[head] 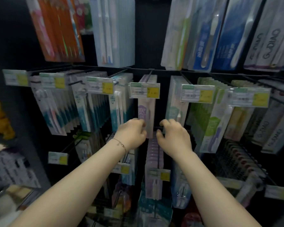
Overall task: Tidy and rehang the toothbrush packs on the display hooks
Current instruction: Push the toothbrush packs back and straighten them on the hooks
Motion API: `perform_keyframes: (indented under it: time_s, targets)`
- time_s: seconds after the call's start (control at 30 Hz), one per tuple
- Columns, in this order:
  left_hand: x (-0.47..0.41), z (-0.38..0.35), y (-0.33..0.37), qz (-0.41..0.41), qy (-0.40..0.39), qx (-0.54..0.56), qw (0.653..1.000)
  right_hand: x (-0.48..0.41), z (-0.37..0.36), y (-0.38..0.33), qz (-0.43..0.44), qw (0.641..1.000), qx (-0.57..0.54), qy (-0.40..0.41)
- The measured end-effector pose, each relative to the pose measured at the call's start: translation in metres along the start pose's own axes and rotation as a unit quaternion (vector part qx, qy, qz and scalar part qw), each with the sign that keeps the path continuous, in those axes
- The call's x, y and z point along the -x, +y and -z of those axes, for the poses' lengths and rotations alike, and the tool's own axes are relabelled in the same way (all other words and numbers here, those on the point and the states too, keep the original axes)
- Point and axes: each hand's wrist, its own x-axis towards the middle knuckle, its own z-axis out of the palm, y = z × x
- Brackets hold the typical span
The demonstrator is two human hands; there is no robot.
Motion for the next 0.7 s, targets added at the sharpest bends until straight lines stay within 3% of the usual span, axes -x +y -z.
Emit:
perform_keyframes:
  time_s: [0.3,0.53,0.7]
  targets:
    - [0.03,0.017,-0.077,0.027,0.047,-0.114,0.992,-0.009,-0.03,-0.07,0.051,0.998,-0.035,-0.027]
    - [0.04,0.038,-0.159,0.057,0.059,-0.078,0.994,-0.027,-0.07,-0.14,0.034,0.996,-0.074,-0.025]
    - [0.039,0.059,-0.216,0.033,0.087,-0.052,0.994,-0.042,-0.095,-0.198,0.023,0.994,-0.099,-0.031]
